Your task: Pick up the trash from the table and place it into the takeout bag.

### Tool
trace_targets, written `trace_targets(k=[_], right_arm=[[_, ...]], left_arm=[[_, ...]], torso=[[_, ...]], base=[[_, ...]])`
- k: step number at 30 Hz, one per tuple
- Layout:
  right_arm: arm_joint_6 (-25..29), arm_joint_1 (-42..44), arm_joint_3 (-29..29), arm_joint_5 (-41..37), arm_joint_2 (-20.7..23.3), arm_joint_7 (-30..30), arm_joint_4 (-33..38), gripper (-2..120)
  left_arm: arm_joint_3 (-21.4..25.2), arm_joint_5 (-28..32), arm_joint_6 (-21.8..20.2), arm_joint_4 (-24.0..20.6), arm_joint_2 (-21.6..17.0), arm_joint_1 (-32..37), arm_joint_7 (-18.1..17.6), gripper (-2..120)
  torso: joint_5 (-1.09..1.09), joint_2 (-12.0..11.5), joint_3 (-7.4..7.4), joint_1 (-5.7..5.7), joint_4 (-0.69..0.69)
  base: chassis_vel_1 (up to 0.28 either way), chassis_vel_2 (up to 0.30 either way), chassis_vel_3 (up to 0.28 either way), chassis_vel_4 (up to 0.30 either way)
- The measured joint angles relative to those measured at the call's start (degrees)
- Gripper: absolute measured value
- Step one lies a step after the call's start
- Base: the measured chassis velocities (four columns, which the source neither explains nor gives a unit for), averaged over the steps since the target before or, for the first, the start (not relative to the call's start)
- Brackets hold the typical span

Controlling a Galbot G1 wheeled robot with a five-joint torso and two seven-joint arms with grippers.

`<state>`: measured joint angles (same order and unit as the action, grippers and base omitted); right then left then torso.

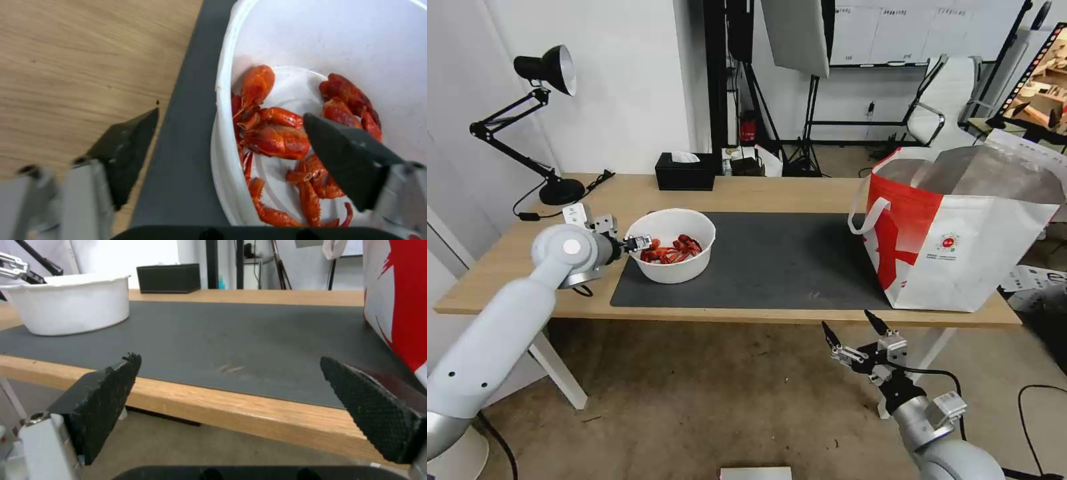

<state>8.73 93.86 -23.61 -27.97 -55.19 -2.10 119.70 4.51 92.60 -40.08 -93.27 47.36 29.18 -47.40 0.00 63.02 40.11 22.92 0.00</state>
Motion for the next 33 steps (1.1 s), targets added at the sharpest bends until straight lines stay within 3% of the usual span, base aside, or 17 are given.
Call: trace_targets(k=[2,5,13,22,27,30,33], right_arm=[[0.0,0.0,0.0,0.0,0.0,0.0,0.0,100],[0.0,0.0,0.0,0.0,0.0,0.0,0.0,100],[0.0,0.0,0.0,0.0,0.0,0.0,0.0,100],[0.0,0.0,0.0,0.0,0.0,0.0,0.0,100],[0.0,0.0,0.0,0.0,0.0,0.0,0.0,100],[0.0,0.0,0.0,0.0,0.0,0.0,0.0,100],[0.0,0.0,0.0,0.0,0.0,0.0,0.0,100]], left_arm=[[-0.07,0.01,0.01,0.03,0.06,-0.05,-0.11,77],[-0.25,-0.02,0.23,0.04,0.07,-0.05,-0.4,60],[-0.36,-1.06,1.84,-0.31,0.0,0.89,0.04,36],[-0.72,-2.75,3.78,-1.07,0.4,1.23,1.51,2],[-0.51,-4.09,4.95,-2.07,0.55,1.6,2.48,0],[-0.51,-8.58,5.78,-3.39,0.1,1.74,5.06,0],[-2.41,-18.46,9.08,-7.12,-2.07,0.21,11.73,0]], torso=[[0.0,0.0,0.0,0.0,0.0],[0.0,0.0,0.0,0.0,0.0],[0.0,0.0,0.0,-0.01,0.0],[0.0,0.01,0.0,-0.01,0.0],[0.0,0.01,0.0,-0.01,0.0],[-0.02,0.01,0.0,0.0,-0.01],[0.0,0.01,0.0,-0.01,0.02]], base=[[0.0,0.0,0.0,0.0],[0.0,0.0,0.0,0.0],[0.0,0.0,0.0,0.0],[0.0,0.0,0.0,0.0],[0.0,0.0,0.0,0.0],[0.0,0.0,0.0,0.0],[0.0,0.0,0.0,0.0]])
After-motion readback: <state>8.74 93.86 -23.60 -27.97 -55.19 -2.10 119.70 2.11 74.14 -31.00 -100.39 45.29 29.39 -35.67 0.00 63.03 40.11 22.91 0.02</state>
